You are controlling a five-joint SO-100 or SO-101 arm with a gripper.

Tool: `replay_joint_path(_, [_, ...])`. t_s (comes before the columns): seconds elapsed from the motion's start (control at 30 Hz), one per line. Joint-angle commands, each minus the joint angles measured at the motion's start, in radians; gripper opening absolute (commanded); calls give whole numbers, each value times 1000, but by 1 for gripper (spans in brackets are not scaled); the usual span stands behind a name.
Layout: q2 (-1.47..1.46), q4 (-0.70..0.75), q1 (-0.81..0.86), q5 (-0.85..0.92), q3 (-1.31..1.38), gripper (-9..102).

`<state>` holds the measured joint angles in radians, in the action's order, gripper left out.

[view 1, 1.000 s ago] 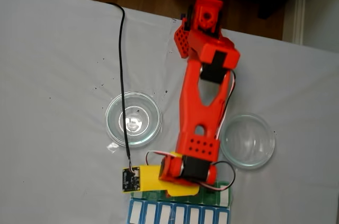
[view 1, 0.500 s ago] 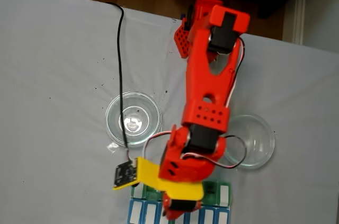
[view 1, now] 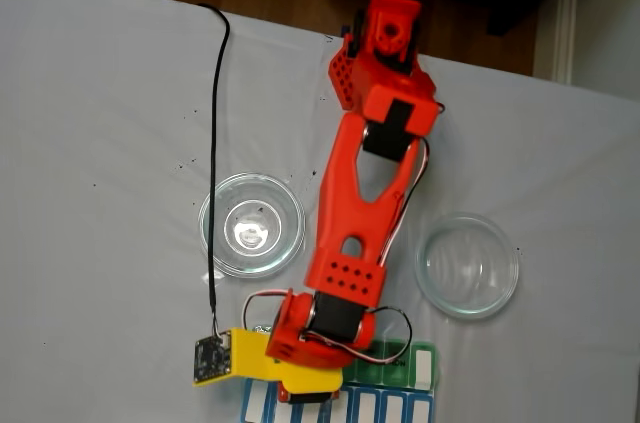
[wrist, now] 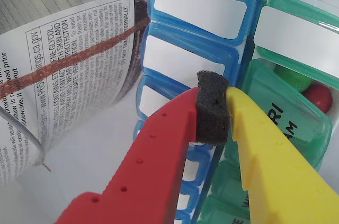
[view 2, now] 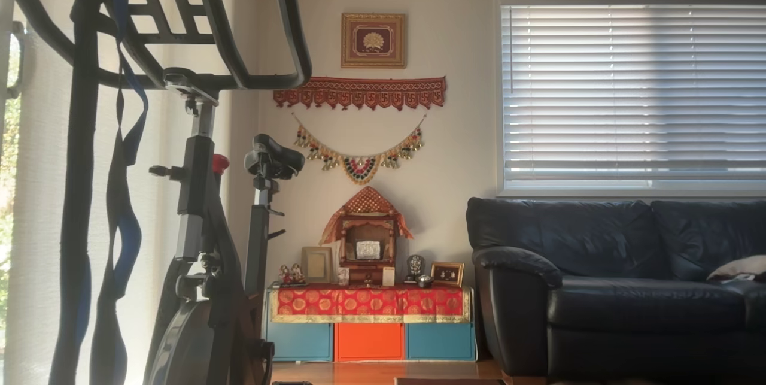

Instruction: Sort medicines into box.

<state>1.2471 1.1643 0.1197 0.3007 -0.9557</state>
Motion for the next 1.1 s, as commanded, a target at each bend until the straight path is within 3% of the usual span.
replay_joint_path(0.0, [-11,161,-8,31,172,1])
replay_joint_path(0.3, [-44,272,-14,31,216,1])
replay_joint_path(0.67, [-262,462,-14,14,480,1])
replay_joint_path(0.8, [-371,606,-11,8,664,1])
replay_joint_path(0.87, [-506,744,-8,-5,910,1])
replay_joint_path(1.07, [-560,744,-26,-25,988,1])
